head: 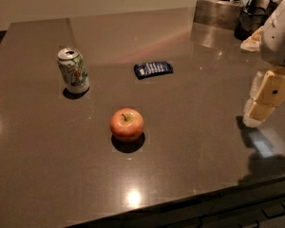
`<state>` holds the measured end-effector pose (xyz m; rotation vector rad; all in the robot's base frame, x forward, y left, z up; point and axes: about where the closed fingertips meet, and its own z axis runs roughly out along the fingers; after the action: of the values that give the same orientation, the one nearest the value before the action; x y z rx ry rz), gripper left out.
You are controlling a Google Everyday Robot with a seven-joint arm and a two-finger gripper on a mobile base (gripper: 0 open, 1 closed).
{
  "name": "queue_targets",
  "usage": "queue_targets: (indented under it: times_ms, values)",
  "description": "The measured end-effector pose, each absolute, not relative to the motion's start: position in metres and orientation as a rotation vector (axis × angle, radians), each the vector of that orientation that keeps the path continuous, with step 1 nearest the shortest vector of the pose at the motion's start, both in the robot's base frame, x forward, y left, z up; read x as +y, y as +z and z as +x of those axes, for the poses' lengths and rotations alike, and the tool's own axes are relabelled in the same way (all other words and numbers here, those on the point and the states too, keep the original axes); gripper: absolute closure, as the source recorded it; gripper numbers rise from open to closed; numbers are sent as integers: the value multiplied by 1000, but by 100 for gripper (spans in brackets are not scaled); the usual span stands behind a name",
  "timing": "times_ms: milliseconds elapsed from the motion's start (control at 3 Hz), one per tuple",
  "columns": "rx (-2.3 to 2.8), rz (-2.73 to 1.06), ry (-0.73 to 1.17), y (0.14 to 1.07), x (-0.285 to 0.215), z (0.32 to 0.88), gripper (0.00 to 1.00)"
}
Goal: Move apple near rxbar blueberry
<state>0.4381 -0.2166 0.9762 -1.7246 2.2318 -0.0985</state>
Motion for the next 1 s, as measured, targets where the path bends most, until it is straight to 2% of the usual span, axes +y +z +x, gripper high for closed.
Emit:
queue_targets:
  times_ms: [333,1000]
  values:
    - [2232,-1724,-99,976,-217,438,0]
    - [2133,-1692,136,977,-179,442,0]
